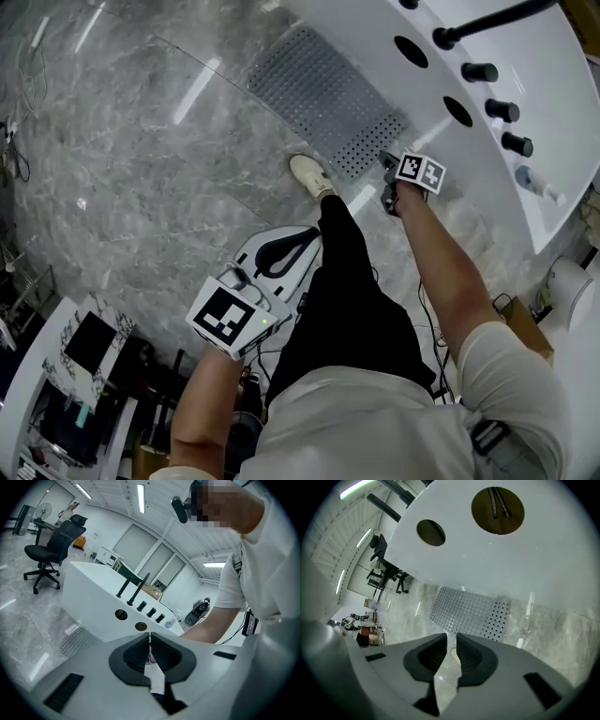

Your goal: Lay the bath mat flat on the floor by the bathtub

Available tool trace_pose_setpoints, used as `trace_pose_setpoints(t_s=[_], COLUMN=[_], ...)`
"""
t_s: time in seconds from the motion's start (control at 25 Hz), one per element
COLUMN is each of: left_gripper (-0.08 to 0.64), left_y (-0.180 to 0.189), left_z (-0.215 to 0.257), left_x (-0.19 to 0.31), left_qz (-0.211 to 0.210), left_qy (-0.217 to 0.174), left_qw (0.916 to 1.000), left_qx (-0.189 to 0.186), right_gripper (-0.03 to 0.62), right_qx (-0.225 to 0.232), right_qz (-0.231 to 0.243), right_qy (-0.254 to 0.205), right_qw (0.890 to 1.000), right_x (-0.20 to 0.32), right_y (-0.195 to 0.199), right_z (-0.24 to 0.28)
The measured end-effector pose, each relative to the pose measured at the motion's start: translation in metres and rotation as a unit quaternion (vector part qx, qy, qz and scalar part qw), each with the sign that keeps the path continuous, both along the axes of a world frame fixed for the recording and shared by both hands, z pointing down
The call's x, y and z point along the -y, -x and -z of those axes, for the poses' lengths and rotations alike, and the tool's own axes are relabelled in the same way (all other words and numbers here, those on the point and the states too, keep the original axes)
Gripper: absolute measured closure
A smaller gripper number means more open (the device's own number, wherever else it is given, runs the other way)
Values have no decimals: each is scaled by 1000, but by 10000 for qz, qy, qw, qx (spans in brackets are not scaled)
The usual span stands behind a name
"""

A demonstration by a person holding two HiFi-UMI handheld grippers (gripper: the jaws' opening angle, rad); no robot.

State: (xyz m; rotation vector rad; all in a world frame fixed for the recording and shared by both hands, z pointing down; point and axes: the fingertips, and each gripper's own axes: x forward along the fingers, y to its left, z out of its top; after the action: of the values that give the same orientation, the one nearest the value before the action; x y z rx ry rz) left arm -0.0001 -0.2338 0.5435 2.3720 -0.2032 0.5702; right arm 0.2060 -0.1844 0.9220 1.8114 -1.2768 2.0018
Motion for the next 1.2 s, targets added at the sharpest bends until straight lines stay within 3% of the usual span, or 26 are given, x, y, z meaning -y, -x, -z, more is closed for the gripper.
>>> trace_pose_setpoints(t_s=[0.44,0.64,1.2], left_gripper=[537,537,537], left_y=[10,18,76], left_z=[65,89,169], left_x=[-55,-81,-171], left_qz=[-144,-130,212], left_qy=[-519,-740,-1382], left_qw=[9982,9965,9888], left_qx=[-274,-352,-529], right_gripper=[532,541,583], right_qx=[-410,-614,-1046], right_qz=[1325,1958,2915], right_qy=[-545,-870,-1644], right_qw=[9888,9748,9365], right_x=[-34,-54,-131], right_y=[40,56,105], right_z=[111,162,314])
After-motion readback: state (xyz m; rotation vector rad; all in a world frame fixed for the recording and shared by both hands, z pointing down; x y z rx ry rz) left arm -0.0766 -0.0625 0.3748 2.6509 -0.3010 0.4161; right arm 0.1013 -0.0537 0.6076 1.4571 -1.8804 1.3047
